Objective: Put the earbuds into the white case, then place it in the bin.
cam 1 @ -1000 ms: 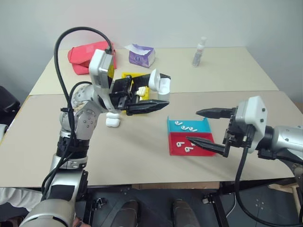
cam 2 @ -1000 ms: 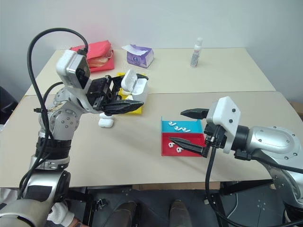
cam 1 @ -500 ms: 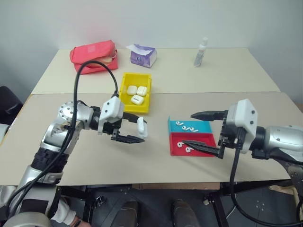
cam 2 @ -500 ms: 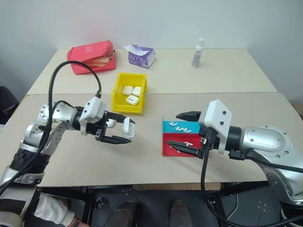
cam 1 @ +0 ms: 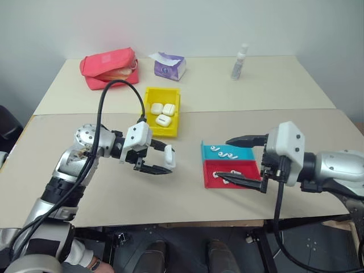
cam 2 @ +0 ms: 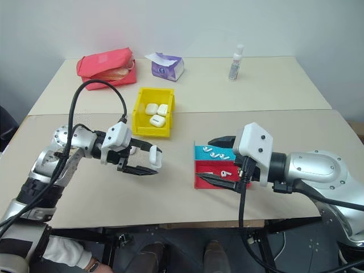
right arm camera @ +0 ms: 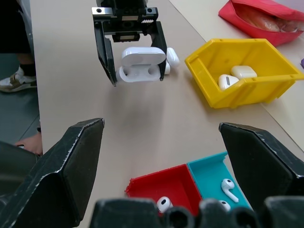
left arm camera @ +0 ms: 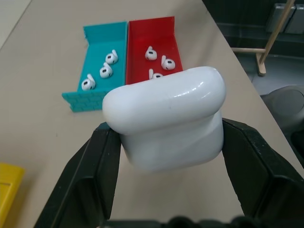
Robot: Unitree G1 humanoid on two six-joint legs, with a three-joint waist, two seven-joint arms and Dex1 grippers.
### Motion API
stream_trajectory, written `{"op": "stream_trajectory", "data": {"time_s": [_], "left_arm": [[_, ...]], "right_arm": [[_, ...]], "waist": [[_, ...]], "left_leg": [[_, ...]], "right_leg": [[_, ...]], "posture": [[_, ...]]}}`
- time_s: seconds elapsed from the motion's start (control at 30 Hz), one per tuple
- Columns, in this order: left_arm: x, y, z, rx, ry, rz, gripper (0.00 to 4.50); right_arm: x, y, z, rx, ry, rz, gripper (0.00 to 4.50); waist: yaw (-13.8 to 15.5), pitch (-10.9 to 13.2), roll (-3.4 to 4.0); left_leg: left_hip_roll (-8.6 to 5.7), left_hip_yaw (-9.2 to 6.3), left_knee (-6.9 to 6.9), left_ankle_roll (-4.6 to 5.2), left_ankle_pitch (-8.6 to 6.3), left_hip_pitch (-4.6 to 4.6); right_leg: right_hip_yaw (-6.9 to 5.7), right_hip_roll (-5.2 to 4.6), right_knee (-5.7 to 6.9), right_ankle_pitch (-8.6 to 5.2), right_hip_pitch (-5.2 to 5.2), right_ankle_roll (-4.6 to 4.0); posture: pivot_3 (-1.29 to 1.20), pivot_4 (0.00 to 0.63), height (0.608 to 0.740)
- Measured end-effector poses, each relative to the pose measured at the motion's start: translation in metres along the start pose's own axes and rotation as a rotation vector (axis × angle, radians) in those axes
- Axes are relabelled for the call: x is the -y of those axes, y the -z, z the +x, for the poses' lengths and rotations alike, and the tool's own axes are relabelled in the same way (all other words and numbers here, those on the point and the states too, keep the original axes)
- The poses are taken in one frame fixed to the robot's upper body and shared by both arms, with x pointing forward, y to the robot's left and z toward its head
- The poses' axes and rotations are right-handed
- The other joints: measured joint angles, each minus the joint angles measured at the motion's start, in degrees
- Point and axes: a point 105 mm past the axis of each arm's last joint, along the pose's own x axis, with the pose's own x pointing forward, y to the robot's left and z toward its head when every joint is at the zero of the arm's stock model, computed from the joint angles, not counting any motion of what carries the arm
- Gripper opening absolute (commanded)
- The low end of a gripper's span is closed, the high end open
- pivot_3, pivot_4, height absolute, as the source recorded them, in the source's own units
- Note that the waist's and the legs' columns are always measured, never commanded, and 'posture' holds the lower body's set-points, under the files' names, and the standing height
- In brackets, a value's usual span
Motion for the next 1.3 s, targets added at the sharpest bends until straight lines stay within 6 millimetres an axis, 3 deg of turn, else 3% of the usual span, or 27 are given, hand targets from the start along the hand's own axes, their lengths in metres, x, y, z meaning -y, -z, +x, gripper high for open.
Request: {"op": "stream_trajectory", "data": {"time_s": [0.4, 0.67, 0.83, 0.87, 0.97, 1.3], "left_arm": [[0.012, 0.030, 0.000, -0.257, 0.024, -0.031, 2.91], [0.009, 0.046, 0.015, -0.353, 0.066, 0.102, 2.91], [0.001, 0.045, 0.022, -0.370, 0.075, 0.205, 2.91], [0.000, 0.044, 0.023, -0.379, 0.084, 0.222, 3.62], [-0.003, 0.044, 0.023, -0.389, 0.093, 0.253, 4.44], [-0.006, 0.043, 0.025, -0.384, 0.104, 0.206, 4.48]], "right_arm": [[-0.006, 0.012, 0.001, -0.076, 0.026, 0.046, 4.50], [-0.009, 0.016, 0.002, -0.116, 0.028, 0.051, 4.50], [-0.015, 0.015, 0.002, -0.131, 0.013, 0.046, 4.50], [-0.016, 0.016, 0.001, -0.135, 0.013, 0.048, 4.50], [-0.019, 0.019, 0.001, -0.146, 0.008, 0.063, 4.50], [-0.020, 0.017, 0.001, -0.145, 0.024, 0.063, 4.50]], "waist": [[0.2, 0.0, 0.00], [0.2, 0.0, 0.00], [0.3, 0.0, 0.00], [0.3, 0.0, 0.00], [0.3, 0.0, 0.00], [0.2, 0.0, 0.00]], "left_leg": [[-0.03, 0.02, 0.02, 0.00, 0.00, -0.02], [-0.04, 0.03, 0.02, 0.01, 0.00, -0.06], [-0.04, 0.03, 0.05, 0.01, 0.00, -0.02], [-0.05, 0.03, 0.05, 0.01, 0.00, -0.02], [-0.05, 0.03, 0.06, 0.01, -0.01, -0.02], [-0.06, 0.03, 0.11, 0.02, -0.01, -0.02]], "right_leg": [[0.00, -0.03, 0.04, 0.00, -0.01, 0.00], [0.00, -0.03, 0.02, 0.00, -0.02, 0.00], [0.00, -0.04, 0.04, 0.00, 0.02, 0.01], [0.00, -0.04, 0.05, 0.00, 0.03, 0.01], [0.00, -0.04, 0.04, 0.01, 0.04, 0.01], [-0.02, -0.03, 0.07, 0.01, 0.05, 0.02]], "posture": [[0.00, 0.150, 0.740], [0.00, 0.150, 0.740], [0.00, 0.150, 0.740], [0.00, 0.150, 0.740], [0.00, 0.150, 0.740], [0.00, 0.150, 0.740]]}}
